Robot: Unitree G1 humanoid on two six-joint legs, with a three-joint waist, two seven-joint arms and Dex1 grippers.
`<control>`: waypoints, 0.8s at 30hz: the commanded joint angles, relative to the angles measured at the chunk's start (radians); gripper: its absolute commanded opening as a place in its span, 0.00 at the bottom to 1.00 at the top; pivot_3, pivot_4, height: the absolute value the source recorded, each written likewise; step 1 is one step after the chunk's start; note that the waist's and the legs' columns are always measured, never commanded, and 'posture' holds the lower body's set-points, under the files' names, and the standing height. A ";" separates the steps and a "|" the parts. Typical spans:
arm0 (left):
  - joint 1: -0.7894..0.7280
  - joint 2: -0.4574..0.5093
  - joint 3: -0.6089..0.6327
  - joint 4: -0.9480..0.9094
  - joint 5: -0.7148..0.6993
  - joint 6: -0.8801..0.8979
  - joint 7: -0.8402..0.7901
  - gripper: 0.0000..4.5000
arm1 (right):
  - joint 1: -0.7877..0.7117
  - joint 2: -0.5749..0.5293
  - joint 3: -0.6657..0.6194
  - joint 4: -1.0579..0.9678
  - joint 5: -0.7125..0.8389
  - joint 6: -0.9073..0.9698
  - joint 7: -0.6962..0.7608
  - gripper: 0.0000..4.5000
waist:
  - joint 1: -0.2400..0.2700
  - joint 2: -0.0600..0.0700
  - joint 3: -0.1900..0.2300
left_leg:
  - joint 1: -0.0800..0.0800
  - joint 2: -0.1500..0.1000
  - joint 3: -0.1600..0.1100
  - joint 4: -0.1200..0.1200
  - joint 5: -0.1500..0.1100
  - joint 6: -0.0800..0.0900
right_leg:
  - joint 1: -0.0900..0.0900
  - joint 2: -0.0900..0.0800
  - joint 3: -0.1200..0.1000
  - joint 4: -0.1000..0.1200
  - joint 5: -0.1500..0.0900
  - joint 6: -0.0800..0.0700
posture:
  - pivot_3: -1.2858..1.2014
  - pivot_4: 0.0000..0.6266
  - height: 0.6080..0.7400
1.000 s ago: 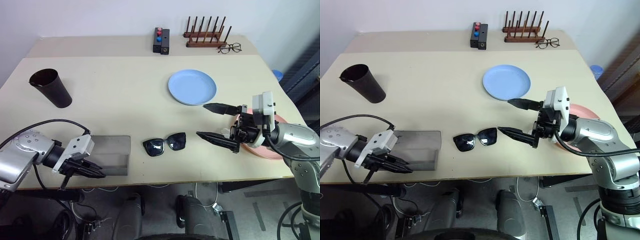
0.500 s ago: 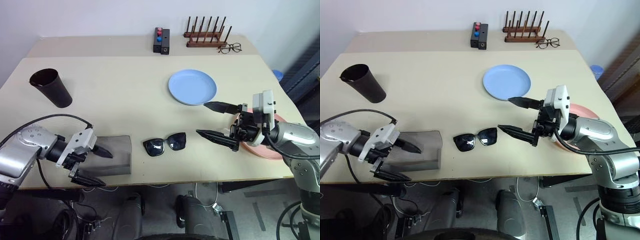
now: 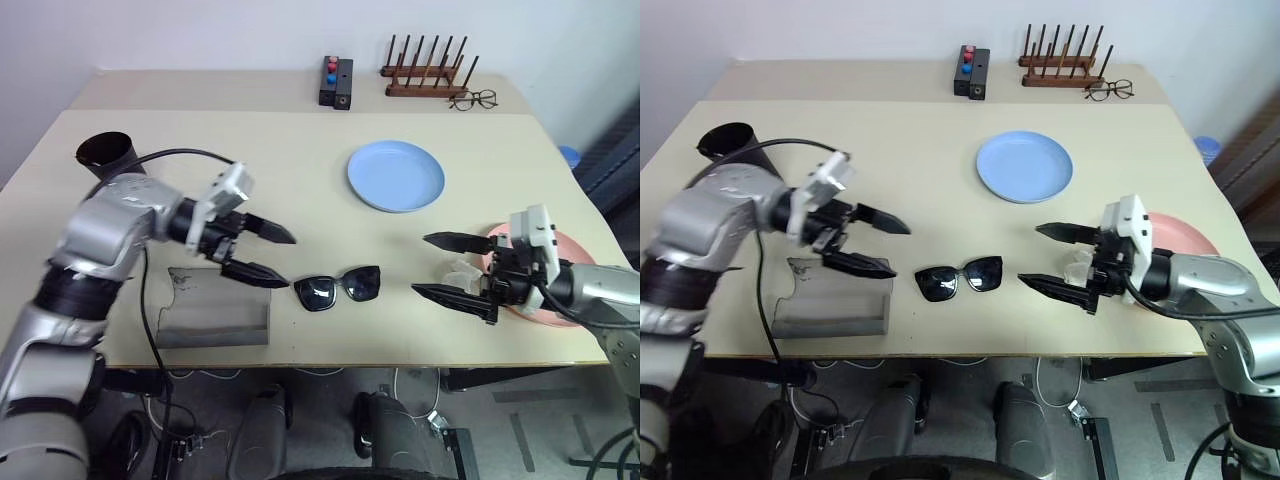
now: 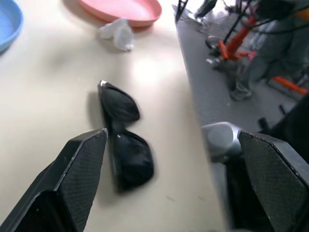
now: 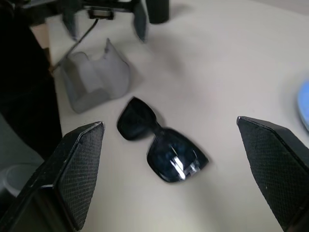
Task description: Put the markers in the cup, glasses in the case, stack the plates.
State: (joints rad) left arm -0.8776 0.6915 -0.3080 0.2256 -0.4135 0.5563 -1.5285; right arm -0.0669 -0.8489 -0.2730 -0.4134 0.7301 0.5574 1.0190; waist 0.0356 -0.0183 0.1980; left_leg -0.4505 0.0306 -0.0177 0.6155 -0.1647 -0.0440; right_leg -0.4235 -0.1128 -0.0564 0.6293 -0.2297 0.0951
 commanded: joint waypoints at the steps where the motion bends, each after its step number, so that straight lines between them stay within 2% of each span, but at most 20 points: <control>1: -0.072 -0.059 -0.041 0.137 0.079 -0.089 -0.037 0.99 | 0.027 0.002 -0.062 -0.064 0.005 -0.014 -0.040 1.00 | 0.002 0.000 0.000 | 0.000 0.000 0.000 0.000 0.000 0.000 | 0.000 0.000 0.000 0.000 0.000 0.000 | 0.52 0.24 1.00; 4: -0.122 -0.137 -0.063 0.260 0.131 -0.148 -0.042 0.99 | 0.060 0.025 -0.083 -0.107 0.016 -0.012 -0.083 1.00 | 0.003 0.000 0.000 | 0.000 0.000 0.000 0.000 -0.001 0.001 | 0.000 0.000 0.000 0.000 0.000 0.000 | 0.52 0.24 1.00; 11: -0.172 -0.258 -0.115 0.392 0.226 -0.235 -0.082 0.99 | 0.125 0.062 -0.116 -0.175 0.027 -0.015 -0.152 1.00 | 0.004 0.000 0.000 | -0.002 0.000 0.000 0.002 -0.001 0.001 | 0.000 0.000 0.000 0.000 0.000 0.000 | 0.52 0.24 1.00; 15: -0.162 -0.275 -0.174 0.371 0.245 -0.230 -0.086 0.99 | 0.140 0.069 -0.119 -0.183 0.025 -0.021 -0.169 1.00 | 0.001 0.000 0.000 | -0.001 0.000 0.000 0.002 -0.001 0.002 | 0.000 0.000 0.000 0.000 0.000 0.000 | 0.52 0.24 1.00; 24: -0.145 -0.311 -0.202 0.335 0.331 -0.182 -0.062 0.99 | 0.158 0.058 -0.120 -0.179 0.012 -0.031 -0.167 1.00 | 0.004 0.000 0.000 | -0.002 0.000 -0.001 0.003 -0.001 0.002 | 0.000 0.000 0.000 0.000 0.000 0.000 | 0.52 0.24 1.00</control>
State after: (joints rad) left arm -1.0229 0.3839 -0.5065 0.6000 -0.0934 0.3656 -1.5885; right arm 0.0890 -0.7828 -0.3652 -0.5661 0.7394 0.5509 0.8457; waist 0.0394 -0.0185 0.1981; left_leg -0.4529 0.0306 -0.0183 0.6183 -0.1661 -0.0416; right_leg -0.4233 -0.1128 -0.0565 0.6292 -0.2296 0.0953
